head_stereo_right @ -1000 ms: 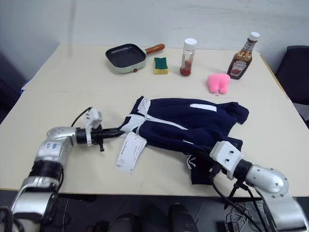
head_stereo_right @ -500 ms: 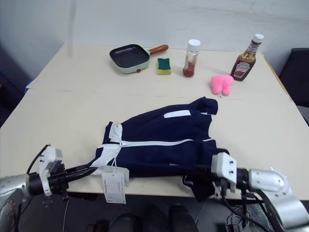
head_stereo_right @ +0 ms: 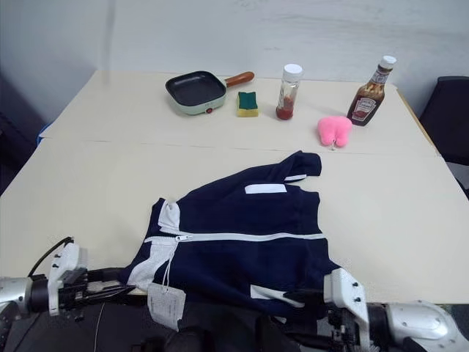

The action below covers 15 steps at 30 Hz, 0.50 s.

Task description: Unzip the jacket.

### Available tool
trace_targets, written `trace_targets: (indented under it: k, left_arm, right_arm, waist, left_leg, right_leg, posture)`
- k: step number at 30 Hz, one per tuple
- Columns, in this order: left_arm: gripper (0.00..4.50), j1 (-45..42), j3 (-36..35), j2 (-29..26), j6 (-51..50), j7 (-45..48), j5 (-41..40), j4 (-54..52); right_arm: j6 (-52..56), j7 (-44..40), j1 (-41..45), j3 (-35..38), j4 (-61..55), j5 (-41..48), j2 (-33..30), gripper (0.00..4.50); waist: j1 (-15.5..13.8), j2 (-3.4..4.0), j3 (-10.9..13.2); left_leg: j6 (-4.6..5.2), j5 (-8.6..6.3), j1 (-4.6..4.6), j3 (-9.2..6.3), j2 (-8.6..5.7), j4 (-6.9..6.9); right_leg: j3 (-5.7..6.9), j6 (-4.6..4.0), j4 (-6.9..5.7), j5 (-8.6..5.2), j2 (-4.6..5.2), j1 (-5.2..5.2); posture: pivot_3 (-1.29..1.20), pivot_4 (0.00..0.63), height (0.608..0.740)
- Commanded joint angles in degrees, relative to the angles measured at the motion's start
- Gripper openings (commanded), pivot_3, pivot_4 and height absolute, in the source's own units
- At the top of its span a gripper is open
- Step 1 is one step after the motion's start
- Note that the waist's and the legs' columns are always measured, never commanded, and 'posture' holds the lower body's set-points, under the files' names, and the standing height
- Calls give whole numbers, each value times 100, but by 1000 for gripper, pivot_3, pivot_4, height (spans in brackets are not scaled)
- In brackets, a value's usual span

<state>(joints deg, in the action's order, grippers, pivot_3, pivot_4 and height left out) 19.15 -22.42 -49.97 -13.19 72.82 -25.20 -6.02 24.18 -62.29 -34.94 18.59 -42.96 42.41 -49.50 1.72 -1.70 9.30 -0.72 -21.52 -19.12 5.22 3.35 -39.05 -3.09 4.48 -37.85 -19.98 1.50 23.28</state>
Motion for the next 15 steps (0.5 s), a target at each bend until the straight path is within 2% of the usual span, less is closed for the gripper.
trace_targets:
  k: [1, 2, 5, 8, 9, 11, 13, 15]
  left_arm:
    - [2769, -290, -386, -459, 592, 704, -59, 907]
    - [2769, -410, -448, -644, 564, 976, -196, 1077]
    - [3360, -702, -479, -1148, 283, 1453, -412, 1150]
    - [4198, -1348, -287, -1047, 580, 1390, -475, 1020]
    - [4475, -1645, -138, -905, 638, 1297, -518, 901]
    - [4475, -2072, 214, -687, 715, 1146, -431, 646]
    - [4475, -2413, 683, -478, 858, 1115, -245, 389]
    - [4475, -2823, 1186, -190, 1461, 1166, 99, 363]
  right_arm:
    - [566, -191, -92, 1123, -210, 1334, -275, 4250]
    - [868, -162, -7, 1379, -180, 1874, -491, 4447]
    - [1592, 49, 492, 1683, -34, 3229, -1181, 4500]
    - [1946, 506, 1352, 1237, 154, 3916, -1640, 4500]
    - [1932, 683, 1821, 833, 186, 3772, -1622, 4500]
    - [1998, 911, 2640, 50, 241, 3401, -1518, 4500]
    - [1950, 1219, 3400, -700, 370, 2894, -1107, 4500]
    - [1626, 1162, 3816, -1166, 438, 2249, -704, 4500]
  waist:
    - [7, 0, 0]
    - [7, -3, 0]
    - [9, -12, 0]
    - [-7, 2, 5]
    - [-13, 5, 6]
    - [-22, 8, 9]
    - [-6, 4, 8]
    - [-4, 7, 9]
  left_leg:
    - [0, 0, 2, 1, 0, 0]
    - [0, 0, 2, 2, 0, 0]
    - [1, 0, 0, 2, 2, -1]
    - [1, -1, -4, -2, 3, 5]
    - [2, -1, -8, -3, 3, 7]
    - [2, -1, -20, -7, 2, 3]
    - [1, -1, -27, -7, 2, 4]
    - [-7, 1, -41, -5, 2, -2]
  right_leg:
    - [0, -1, 1, -1, 0, -2]
    - [0, -1, 0, -1, 0, -2]
    - [2, -1, -1, -1, 2, 0]
    - [8, -2, 3, -1, 8, 5]
    - [8, -1, 4, 0, 9, 7]
    - [16, -1, 5, 0, 11, 17]
    - [16, 1, 7, 1, 10, 23]
    - [15, 2, 7, 1, 7, 34]
  posture:
    - [0, 150, 740]
    - [0, 150, 740]
    - [0, 150, 740]
    - [0, 150, 740]
    - [0, 150, 740]
    - [0, 150, 740]
    - [0, 150, 740]
    - [0, 150, 740]
